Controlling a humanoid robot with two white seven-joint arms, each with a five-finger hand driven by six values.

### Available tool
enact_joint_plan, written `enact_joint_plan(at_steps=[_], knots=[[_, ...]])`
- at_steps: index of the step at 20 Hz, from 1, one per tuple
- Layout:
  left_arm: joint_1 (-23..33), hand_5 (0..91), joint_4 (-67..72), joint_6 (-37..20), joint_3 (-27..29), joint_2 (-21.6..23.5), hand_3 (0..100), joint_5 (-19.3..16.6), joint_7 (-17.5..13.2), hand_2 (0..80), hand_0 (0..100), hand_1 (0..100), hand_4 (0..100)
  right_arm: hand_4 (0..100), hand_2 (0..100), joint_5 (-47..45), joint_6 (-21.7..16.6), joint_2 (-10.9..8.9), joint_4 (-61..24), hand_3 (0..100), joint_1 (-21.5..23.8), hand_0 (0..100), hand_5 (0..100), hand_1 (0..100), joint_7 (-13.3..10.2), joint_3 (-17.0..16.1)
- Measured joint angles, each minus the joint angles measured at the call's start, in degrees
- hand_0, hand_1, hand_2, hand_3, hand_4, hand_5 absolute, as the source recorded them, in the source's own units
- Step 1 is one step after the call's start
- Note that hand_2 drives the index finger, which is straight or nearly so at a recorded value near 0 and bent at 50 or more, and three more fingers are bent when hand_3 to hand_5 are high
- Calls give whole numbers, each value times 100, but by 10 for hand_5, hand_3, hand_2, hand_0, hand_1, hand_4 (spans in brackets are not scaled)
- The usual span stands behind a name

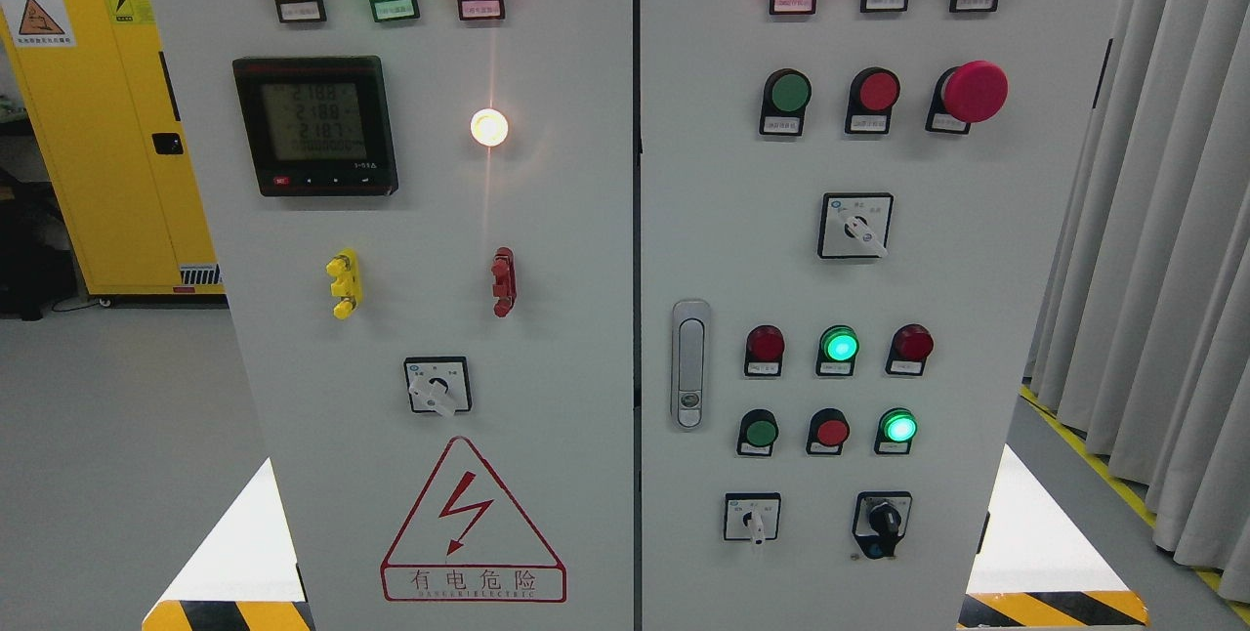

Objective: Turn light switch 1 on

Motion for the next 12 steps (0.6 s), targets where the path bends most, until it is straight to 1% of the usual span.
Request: enact_joint_plan(at_steps=[4, 9, 12], knots=[[-128, 0, 311, 134, -60, -39, 0, -38, -1, 0, 326, 269, 0, 0, 40, 0, 0, 0, 0, 0, 0, 0, 0, 500, 0, 0], [-225, 0, 574, 188, -124, -71, 0, -57, 34, 0, 329, 259, 0, 0, 40, 0, 0, 0, 0, 0, 0, 0, 0, 500, 0, 0], [-268, 0, 685, 197, -152, -83, 0, -64, -9, 0, 329, 256, 0, 0, 40, 0, 0, 0, 0, 0, 0, 0, 0, 500, 0, 0]])
